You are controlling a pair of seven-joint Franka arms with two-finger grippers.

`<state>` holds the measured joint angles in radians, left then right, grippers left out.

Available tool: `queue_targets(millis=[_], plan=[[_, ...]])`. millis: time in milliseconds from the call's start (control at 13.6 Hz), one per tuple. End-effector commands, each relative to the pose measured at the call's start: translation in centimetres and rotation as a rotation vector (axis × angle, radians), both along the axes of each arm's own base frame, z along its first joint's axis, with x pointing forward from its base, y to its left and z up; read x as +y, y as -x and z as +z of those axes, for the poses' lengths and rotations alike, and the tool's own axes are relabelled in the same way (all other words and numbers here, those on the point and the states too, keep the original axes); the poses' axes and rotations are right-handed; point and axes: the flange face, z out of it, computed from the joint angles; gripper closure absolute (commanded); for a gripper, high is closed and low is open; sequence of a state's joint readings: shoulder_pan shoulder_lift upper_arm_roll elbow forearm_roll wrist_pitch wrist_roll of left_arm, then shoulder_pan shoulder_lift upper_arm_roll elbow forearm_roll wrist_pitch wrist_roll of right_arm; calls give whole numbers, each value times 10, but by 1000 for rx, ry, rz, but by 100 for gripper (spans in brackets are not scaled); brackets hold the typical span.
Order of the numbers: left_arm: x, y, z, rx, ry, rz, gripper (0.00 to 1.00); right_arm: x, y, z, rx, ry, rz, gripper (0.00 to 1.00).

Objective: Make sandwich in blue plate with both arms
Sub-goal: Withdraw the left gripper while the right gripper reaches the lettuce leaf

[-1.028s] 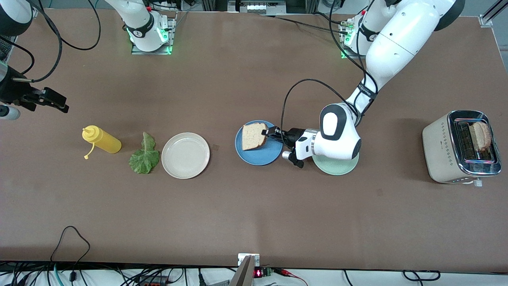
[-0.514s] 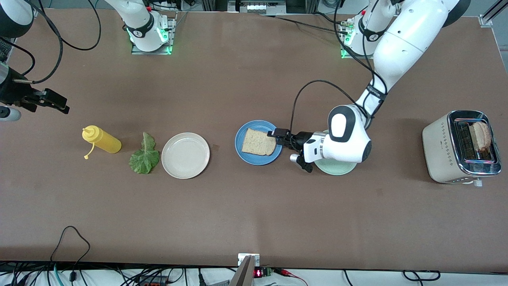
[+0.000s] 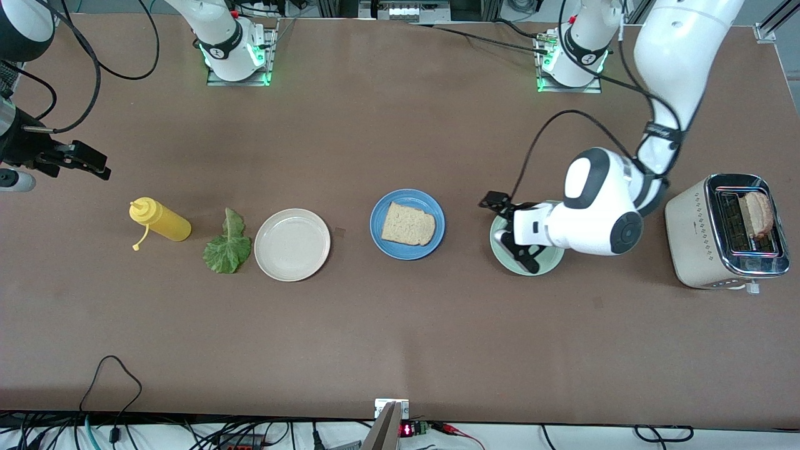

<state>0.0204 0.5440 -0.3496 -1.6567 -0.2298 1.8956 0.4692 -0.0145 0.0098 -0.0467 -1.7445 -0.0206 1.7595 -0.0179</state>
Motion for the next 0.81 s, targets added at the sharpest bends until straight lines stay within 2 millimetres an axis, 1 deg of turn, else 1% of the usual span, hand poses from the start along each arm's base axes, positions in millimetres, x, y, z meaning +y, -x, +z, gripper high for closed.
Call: queue_targets(millis=[0, 147, 294, 441, 514, 587, 661, 734], plan=[[46, -3, 18, -56, -236, -116, 0, 2, -1, 3, -3, -14, 2, 0], [65, -5, 43, -78, -369, -172, 0, 3, -2, 1, -5, -14, 4, 0], [85, -15, 72, -91, -500, -137, 0, 3, -3, 0, -2, -12, 6, 0], [100, -23, 118, -85, -592, -118, 0, 4, -3, -1, 1, -12, 6, 0], [109, -23, 148, -77, -604, -91, 0, 5, -4, -5, 8, -13, 7, 0], [121, -26, 175, -87, -604, -54, 0, 12, -7, -12, 21, -14, 14, 0], [129, -29, 199, -107, -602, -22, 0, 26, -9, -15, 21, -15, 28, 0], [137, -29, 226, -124, -599, 14, 0, 33, -15, -29, 36, -19, 38, 0]])
